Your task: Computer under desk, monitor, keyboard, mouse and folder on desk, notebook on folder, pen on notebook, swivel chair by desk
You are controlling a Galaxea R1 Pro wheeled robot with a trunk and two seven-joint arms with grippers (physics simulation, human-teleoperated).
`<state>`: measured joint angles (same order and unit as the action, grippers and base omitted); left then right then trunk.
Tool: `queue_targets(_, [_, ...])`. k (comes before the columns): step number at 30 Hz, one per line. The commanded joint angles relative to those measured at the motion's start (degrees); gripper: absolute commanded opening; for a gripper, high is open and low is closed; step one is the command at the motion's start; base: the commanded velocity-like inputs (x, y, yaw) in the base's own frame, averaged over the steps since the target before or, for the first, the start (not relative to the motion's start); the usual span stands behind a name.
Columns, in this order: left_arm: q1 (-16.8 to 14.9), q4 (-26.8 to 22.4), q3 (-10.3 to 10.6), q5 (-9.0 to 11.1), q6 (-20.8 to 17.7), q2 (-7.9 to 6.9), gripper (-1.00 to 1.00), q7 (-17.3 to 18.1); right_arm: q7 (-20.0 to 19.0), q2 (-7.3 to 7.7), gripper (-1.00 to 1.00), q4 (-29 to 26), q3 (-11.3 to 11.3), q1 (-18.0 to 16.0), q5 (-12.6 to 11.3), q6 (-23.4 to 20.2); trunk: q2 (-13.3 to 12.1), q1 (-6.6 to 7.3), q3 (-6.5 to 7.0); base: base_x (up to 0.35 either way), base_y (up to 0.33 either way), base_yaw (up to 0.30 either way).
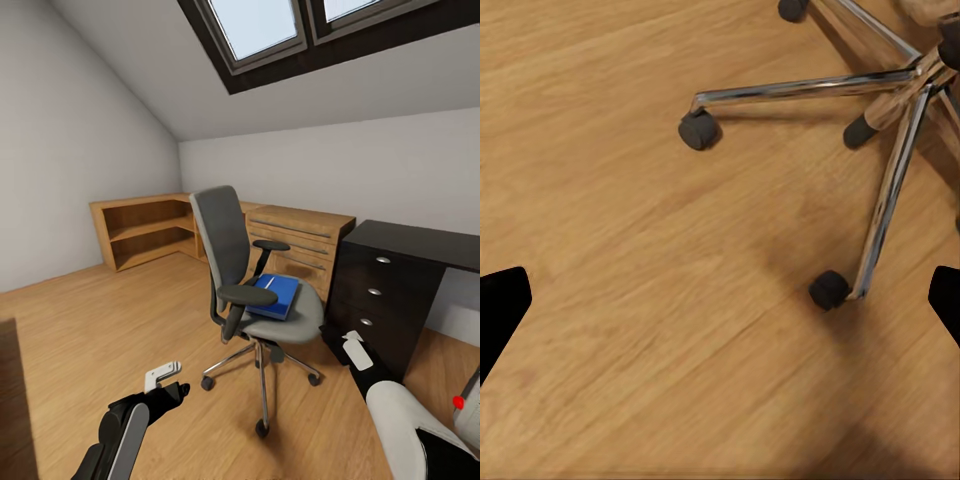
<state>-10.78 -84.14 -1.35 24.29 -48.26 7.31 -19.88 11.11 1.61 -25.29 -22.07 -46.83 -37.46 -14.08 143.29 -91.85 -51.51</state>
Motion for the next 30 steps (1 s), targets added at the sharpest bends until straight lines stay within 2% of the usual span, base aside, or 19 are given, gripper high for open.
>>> queue_targets(1, [0.0, -0.1, -0.1, 0.6, -0.2, 0.03, 1.00, -0.4, 0.3, -0.01, 1.00, -0.1, -0.1, 0.0, -0.5, -0.2, 0.0, 0.02, -0.06, -0.036, 0.000, 0.000])
queue_targets(9, [0.0, 0.1, 0.2, 0.6, 0.2, -0.07, 1.00, -0.4, 0.2, -1.66, 1.00, 0.0, 0.2, 0.1, -0.2, -0.2, 0.0, 0.02, -0.06, -0.005, 0.000, 0.000])
queue_targets(13, [0.0, 1.6, 2.6, 0.4, 4.4, -0.20, 1.00, -0.4, 0.2, -2.36, 1.00, 0.7, 0.3, 0.1, -0.1, -0.2, 0.0, 0.02, -0.06, 0.000, 0.000, 0.000])
queue_targets(14, [0.0, 2.4, 4.0, 0.4, 6.9, -0.24, 1.00, -0.5, 0.2, -2.66, 1.00, 1.3, 0.4, 0.1, -0.1, -0.3, 0.0, 0.02, -0.06, 0.000, 0.000, 0.000])
queue_targets(18, [0.0, 3.7, 5.7, 0.4, 9.9, -0.27, 1.00, -0.5, 0.1, -3.54, 1.00, 2.5, 0.4, 0.1, -0.1, -0.3, 0.0, 0.02, -0.06, 0.000, 0.000, 0.000])
queue_targets(30, [0.0, 3.9, 7.2, 0.3, 10.6, -0.21, 1.00, -0.4, -2.7, -3.98, 1.00, 5.1, 0.5, 0.1, -0.1, -0.8, 0.0, 0.02, -0.06, 0.017, 0.000, 0.000])
